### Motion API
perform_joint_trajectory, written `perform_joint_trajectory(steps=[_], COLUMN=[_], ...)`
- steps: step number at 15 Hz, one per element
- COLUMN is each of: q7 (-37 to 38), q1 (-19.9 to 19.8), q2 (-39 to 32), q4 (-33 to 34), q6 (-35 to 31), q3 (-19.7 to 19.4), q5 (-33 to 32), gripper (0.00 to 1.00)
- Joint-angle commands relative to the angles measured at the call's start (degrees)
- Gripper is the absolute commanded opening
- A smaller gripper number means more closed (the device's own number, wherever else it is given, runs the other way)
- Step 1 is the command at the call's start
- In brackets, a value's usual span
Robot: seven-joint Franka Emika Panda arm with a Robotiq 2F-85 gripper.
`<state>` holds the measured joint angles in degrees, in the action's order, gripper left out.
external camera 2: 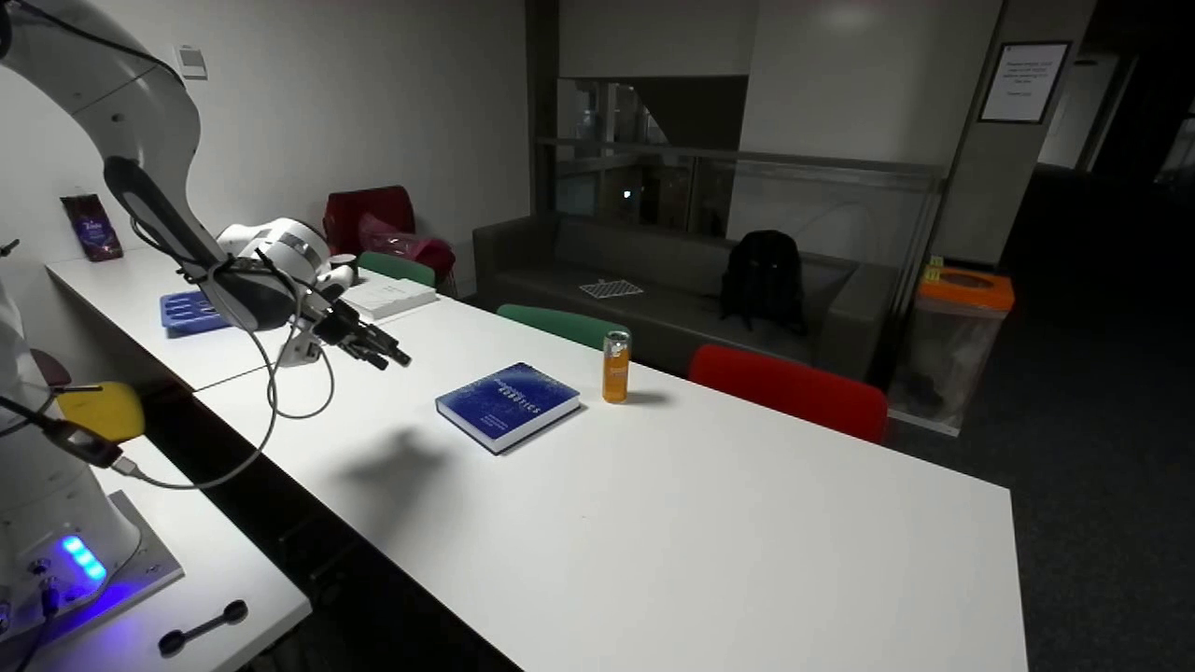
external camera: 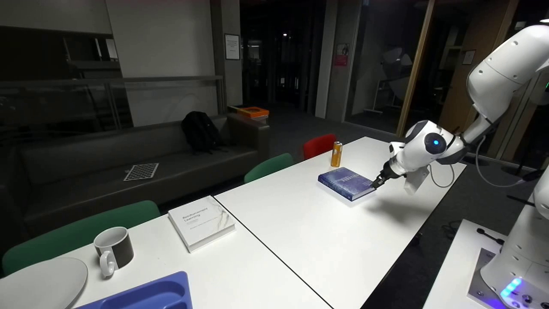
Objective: Close the blue book
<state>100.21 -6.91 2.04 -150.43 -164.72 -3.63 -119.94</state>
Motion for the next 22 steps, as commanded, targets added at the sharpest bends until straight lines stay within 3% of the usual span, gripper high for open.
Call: perform_joint_trajectory(steps=[1, 13, 22], q7=[-3.41, -29.44, -45.70], q1=[0.19, 4.98, 3.71], q2=[-0.23, -9.81, -16.96], q4=[1.54, 9.06, 15.14], q6=[-2.75, -0.47, -0.74], q3=[0.25, 6.03, 7.45], q5=[6.12, 43.22, 60.19], gripper=[1.00, 1.00, 1.00])
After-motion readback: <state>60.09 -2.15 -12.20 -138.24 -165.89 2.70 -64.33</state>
